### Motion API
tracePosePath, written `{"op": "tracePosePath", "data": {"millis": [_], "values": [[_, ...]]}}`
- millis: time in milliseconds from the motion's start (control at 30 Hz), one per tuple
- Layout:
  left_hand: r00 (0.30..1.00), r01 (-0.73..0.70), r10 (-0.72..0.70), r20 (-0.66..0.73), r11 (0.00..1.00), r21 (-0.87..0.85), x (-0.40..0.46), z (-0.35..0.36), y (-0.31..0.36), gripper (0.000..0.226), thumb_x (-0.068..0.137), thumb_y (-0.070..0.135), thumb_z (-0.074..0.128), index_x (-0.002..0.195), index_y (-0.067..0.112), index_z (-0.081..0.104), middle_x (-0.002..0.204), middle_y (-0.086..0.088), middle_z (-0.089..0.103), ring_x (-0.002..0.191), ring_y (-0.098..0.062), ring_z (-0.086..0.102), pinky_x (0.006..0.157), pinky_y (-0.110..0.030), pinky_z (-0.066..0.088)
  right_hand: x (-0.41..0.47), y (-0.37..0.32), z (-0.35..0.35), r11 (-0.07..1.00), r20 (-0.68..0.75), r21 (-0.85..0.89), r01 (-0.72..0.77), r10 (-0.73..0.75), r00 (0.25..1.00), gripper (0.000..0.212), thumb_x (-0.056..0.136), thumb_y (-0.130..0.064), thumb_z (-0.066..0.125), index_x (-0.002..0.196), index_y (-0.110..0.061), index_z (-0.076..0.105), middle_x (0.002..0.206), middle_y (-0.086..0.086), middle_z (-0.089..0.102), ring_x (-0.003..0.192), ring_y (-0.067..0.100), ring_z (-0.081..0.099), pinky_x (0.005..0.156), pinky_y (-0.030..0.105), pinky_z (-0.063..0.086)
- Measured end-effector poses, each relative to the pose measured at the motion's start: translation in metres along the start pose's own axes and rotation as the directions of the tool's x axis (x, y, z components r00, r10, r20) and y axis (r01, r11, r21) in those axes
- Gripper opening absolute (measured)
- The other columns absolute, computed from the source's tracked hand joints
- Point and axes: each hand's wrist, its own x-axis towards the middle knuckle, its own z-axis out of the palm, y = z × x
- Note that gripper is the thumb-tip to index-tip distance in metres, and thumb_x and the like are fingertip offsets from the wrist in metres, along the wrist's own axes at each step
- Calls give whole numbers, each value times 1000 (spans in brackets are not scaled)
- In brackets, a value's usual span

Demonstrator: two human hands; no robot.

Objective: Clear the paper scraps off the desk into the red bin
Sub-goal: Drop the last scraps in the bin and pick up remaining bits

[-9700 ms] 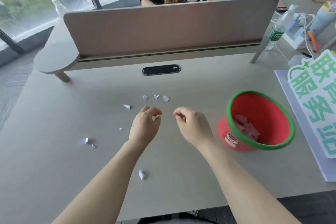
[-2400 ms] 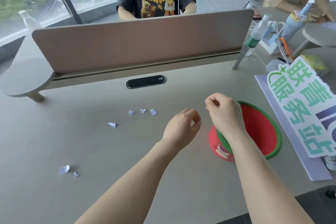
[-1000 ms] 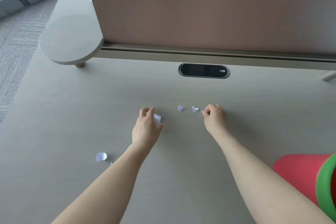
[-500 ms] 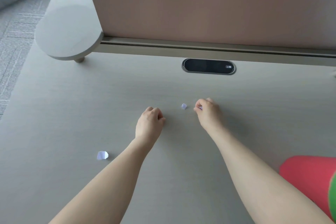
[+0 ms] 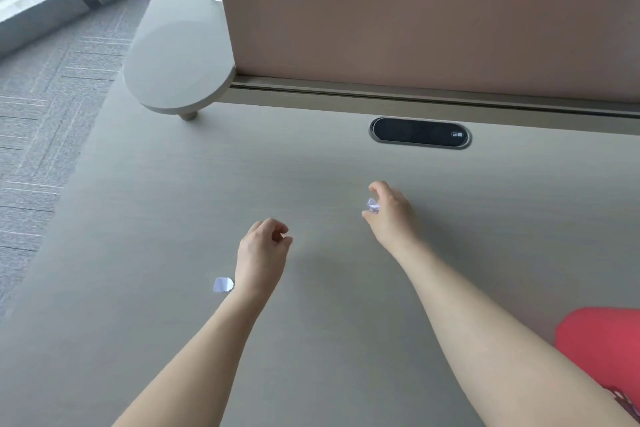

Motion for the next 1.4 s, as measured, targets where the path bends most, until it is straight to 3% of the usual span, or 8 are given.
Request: {"op": "tracePosePath", "data": {"millis": [133,233,400,700,833,1033,1200,1400], "values": [[997,60,-59,-44,998,3,-7,-23,-28,16,85,22,64,100,22,63,93,6,57,85,-11,56,69,-20,39,5,-5,7,991,21,-130,-7,9,1000,5,87,-12,59,91,-14,57,102,5,56,78,24,51,64,30,38],[995,81,-80,-62,996,22,-14,-33,-45,24,85,21,63,109,20,63,98,3,55,89,-11,56,66,-14,37,0,-10,10,984,61,-176,-6,17,998,8,88,-8,55,84,-9,62,100,10,58,83,29,56,65,31,39],[987,140,-138,-88,990,17,-31,-39,-68,36,84,17,59,121,18,57,106,6,46,99,-10,52,81,-24,39,-38,-20,24,993,96,-112,47,-37,995,12,86,-7,55,78,-11,61,88,5,52,79,29,56,66,32,42],[980,189,-188,-56,982,12,-57,-38,-96,41,84,22,54,124,23,54,117,3,44,113,-17,51,86,-34,48,-102,-59,67,988,174,1,155,-153,973,7,86,-10,59,81,-8,63,96,9,56,84,28,58,70,30,40],[982,189,-189,-21,982,-4,-61,-39,-100,36,80,18,58,115,27,55,105,6,41,106,-19,50,79,-30,42,-120,-76,84,984,239,1,177,-172,956,9,87,-8,54,83,-8,62,97,9,58,85,28,57,65,28,35],[987,159,-159,-28,987,10,-56,-40,-114,29,80,23,62,108,29,54,100,4,44,98,-19,54,74,-31,44,-141,-98,108,971,318,-4,238,-225,921,9,88,-8,53,94,-10,60,100,11,61,92,31,59,75,34,46],[992,119,-116,-52,992,50,-48,-41,-120,10,88,16,56,97,16,58,96,2,49,86,-21,54,70,-28,39,-149,-115,127,972,343,-25,235,-212,915,24,90,-8,52,112,-12,59,113,10,60,102,29,58,82,33,46],[989,125,-124,-77,992,8,-45,-50,-130,7,87,13,54,87,12,60,92,-1,57,85,-18,51,71,-26,35,-149,-131,144,978,284,-74,198,-169,944,8,87,-12,55,95,-12,57,99,10,60,91,31,58,68,32,41]]}}
